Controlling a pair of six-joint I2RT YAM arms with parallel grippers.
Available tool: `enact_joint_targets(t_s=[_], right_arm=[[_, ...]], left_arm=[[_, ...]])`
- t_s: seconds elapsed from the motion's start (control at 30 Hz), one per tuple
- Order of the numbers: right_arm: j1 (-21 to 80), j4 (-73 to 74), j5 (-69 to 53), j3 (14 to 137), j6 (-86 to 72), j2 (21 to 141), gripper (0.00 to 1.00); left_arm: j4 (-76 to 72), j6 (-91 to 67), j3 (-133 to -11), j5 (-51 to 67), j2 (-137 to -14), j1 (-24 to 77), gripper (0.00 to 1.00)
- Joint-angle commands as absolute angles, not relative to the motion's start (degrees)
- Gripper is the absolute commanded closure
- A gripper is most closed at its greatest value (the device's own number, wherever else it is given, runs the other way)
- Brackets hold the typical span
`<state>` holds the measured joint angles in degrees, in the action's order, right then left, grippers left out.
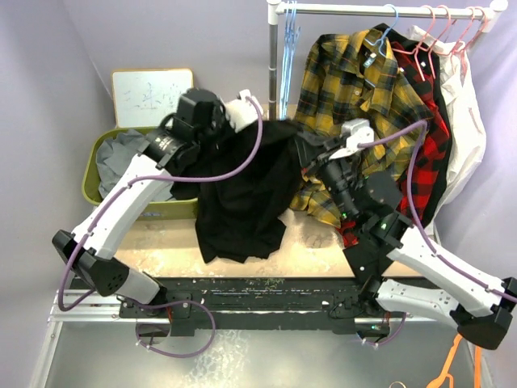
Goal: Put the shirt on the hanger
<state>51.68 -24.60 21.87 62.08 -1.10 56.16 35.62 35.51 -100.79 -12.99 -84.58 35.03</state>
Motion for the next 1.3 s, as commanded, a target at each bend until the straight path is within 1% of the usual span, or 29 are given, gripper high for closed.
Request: enact_joint_targets(t_s=[0.0, 0.07, 0.27, 0.37, 0.43, 0.53, 0.67, 0.9, 1.07, 1.13, 1.17, 1.2, 1.27], right_arm=[[51.7, -20.9, 28.0, 52.4, -21.0, 50.0, 1.0], [51.7, -17.1, 27.9, 48.5, -27.8, 47.9, 1.0], [51.8, -7.5, 25.4, 41.6, -41.6, 46.4, 1.0], [51.8, -7.2, 25.3, 38.3, -46.0, 47.4, 1.0], [51.7, -7.1, 25.8, 36.3, -49.6, 48.4, 1.0], [51.5, -9.2, 29.3, 35.6, -47.6, 50.7, 1.0], [50.0, -10.5, 30.6, 38.6, -42.2, 57.0, 1.0], [46.6, -13.3, 26.3, 36.1, -42.9, 60.5, 1.0], [44.2, -13.7, 21.1, 34.8, -43.2, 62.8, 1.0], [43.7, -15.2, 18.2, 34.8, -42.2, 63.6, 0.89], [43.3, -16.2, 16.8, 35.0, -41.6, 63.7, 0.82], [43.0, -16.9, 15.9, 35.1, -41.0, 63.6, 0.72], [41.3, -18.0, 13.3, 35.4, -40.3, 63.1, 0.65]], left_arm=[[46.0, 26.2, -92.7, 13.6, -79.5, 33.8, 1.0], [48.1, 27.0, -89.1, 19.8, -78.9, 33.5, 1.0], [43.7, 23.7, -81.7, 24.2, -78.4, 29.1, 1.0], [40.6, 22.5, -79.5, 22.7, -80.0, 28.7, 1.0], [37.7, 21.6, -79.0, 18.0, -81.8, 28.2, 1.0], [35.0, 21.1, -80.6, 15.6, -84.9, 25.9, 1.0], [34.3, 20.8, -85.3, 14.5, -90.6, 22.8, 1.0], [34.9, 17.5, -92.8, 11.2, -98.7, 20.8, 1.0], [37.1, 15.6, -95.8, 12.6, -102.3, 20.7, 1.0], [37.7, 15.0, -96.2, 13.8, -103.0, 20.8, 1.0], [38.0, 14.8, -96.5, 14.1, -103.2, 20.8, 1.0], [38.2, 14.6, -96.9, 14.0, -103.5, 20.7, 1.0], [38.6, 14.1, -97.7, 13.1, -104.2, 20.7, 1.0]])
